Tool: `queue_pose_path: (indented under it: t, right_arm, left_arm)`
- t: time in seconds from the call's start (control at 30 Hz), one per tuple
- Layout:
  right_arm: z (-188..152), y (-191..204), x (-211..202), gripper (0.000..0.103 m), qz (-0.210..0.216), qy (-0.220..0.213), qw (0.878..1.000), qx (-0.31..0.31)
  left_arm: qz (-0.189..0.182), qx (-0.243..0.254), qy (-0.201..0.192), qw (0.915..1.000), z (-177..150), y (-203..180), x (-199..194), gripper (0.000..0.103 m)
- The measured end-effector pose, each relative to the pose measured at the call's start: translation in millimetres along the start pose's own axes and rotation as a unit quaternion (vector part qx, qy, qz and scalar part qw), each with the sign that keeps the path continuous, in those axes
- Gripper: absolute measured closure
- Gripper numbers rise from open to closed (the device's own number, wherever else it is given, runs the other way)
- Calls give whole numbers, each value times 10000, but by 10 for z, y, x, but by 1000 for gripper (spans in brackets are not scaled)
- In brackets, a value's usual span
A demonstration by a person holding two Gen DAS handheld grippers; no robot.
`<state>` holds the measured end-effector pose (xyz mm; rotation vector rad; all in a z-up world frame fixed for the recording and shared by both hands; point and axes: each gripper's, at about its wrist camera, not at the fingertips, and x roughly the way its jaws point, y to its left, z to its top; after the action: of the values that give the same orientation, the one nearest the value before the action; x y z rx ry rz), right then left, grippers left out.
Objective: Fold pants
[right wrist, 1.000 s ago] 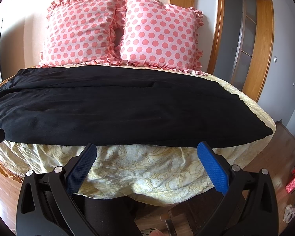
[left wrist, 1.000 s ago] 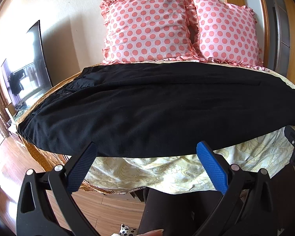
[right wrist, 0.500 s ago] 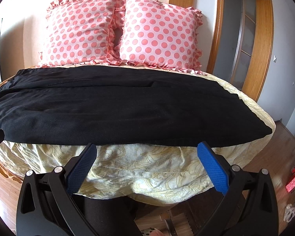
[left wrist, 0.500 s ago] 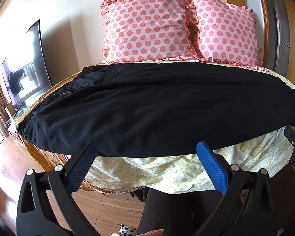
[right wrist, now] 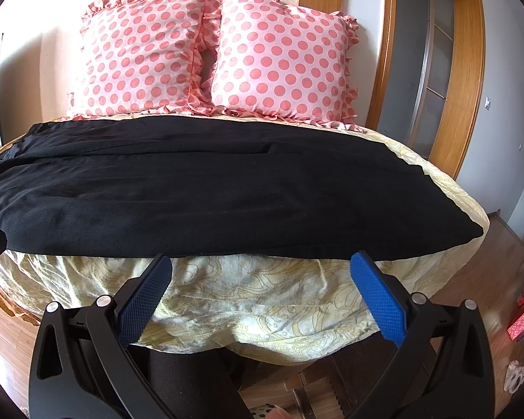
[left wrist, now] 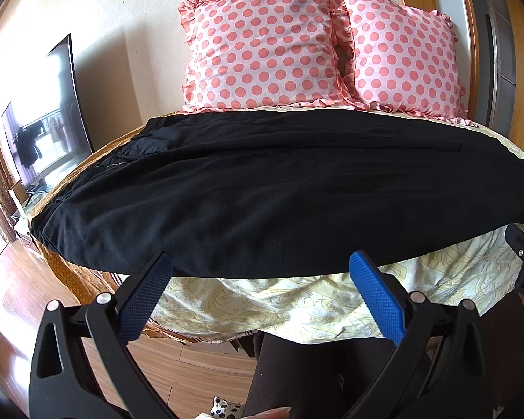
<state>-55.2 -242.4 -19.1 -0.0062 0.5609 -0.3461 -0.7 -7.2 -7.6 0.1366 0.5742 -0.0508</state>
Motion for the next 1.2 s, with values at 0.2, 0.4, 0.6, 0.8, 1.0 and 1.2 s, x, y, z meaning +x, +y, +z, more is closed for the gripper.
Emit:
queue_pose_path:
  t: [0.2,0.4,0.6,0.8,1.0,1.2]
  right_arm:
    - [-1,-2,0,1,1,0,10000,4]
    - [-2,-3,-1,1,3,5,10000,5]
    - [-2,-4,-2,1,2,2,10000,3]
    - [2,-7,-1,1,6,4,10000,2]
    - [-18,-37,-1,1,3,10,10000,17]
    - [-18,-38,-1,1,4,9,10000,14]
  left_arm:
    - [-2,-2,2,10000,-2,0,2,2]
    - [-6,0,8,10000,-1,1,4,2]
    - [-17,19,14,10000,-31,-1,16,2]
    - [-11,11,21,10000,-37,-6,17,2]
    - [-12,17,25,10000,-27,-3,19,2]
    - [-11,17,29,10000,-27,-3,20,2]
